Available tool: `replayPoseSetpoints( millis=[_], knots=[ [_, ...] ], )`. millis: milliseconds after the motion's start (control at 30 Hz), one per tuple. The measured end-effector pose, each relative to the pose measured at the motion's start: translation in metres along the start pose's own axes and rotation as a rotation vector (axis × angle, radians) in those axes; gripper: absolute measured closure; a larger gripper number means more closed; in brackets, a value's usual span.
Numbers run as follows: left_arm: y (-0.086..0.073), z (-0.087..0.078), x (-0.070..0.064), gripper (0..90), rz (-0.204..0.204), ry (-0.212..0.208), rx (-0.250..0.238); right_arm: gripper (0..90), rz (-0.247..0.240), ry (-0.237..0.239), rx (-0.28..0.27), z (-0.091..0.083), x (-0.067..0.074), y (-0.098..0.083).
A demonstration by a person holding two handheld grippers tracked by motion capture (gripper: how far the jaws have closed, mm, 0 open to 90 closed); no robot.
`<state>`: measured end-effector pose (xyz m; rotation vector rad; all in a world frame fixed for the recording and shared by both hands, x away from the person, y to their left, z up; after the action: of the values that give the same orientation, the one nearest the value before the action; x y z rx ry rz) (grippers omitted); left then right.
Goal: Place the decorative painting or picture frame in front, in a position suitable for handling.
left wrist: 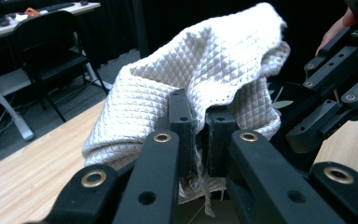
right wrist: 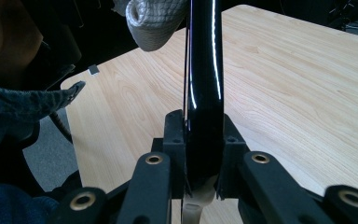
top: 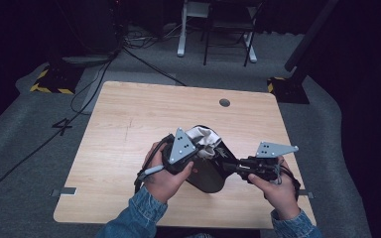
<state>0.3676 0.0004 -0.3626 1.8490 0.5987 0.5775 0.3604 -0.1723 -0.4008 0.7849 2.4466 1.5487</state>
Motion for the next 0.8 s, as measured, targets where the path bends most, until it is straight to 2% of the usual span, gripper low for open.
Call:
replayPoseSetpoints(
  millis=[100,200,300,367,667,800],
  knots=[
    [-0.005,-0.003,0.009,84.7,-0.008,0.035,0.009,78.9,-0.002,-0.001,0.002,0.0,0.001,0.0],
    [-0.014,-0.006,0.019,84.7,-0.039,0.057,0.014,78.9,-0.003,-0.002,0.001,0.0,0.001,0.0],
    [-0.016,-0.006,0.021,84.7,-0.044,0.05,0.016,78.8,-0.002,0.0,0.002,0.0,0.0,0.0],
    [-0.014,-0.006,0.018,84.7,-0.034,0.048,0.017,78.9,-0.004,0.001,0.001,0.0,0.0,0.0],
    [-0.01,0.005,-0.011,84.7,0.013,-0.036,0.018,78.8,-0.004,-0.004,0.004,0.001,0.001,0.0],
    [-0.011,0.007,-0.015,84.6,0.02,-0.042,0.018,78.8,-0.002,-0.002,0.003,0.001,0.001,0.0]
  ],
)
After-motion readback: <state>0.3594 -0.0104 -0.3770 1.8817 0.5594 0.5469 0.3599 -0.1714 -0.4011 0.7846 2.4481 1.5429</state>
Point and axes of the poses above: each handheld gripper's, and its own axes: z roughly forward along the jaws, y roughly out of its top, x roughly to its left, the point moved 7 cm from there along z, roughly forward along the jaws, and after that the axes turned 1 degree about -y, right-handed, at the moved point
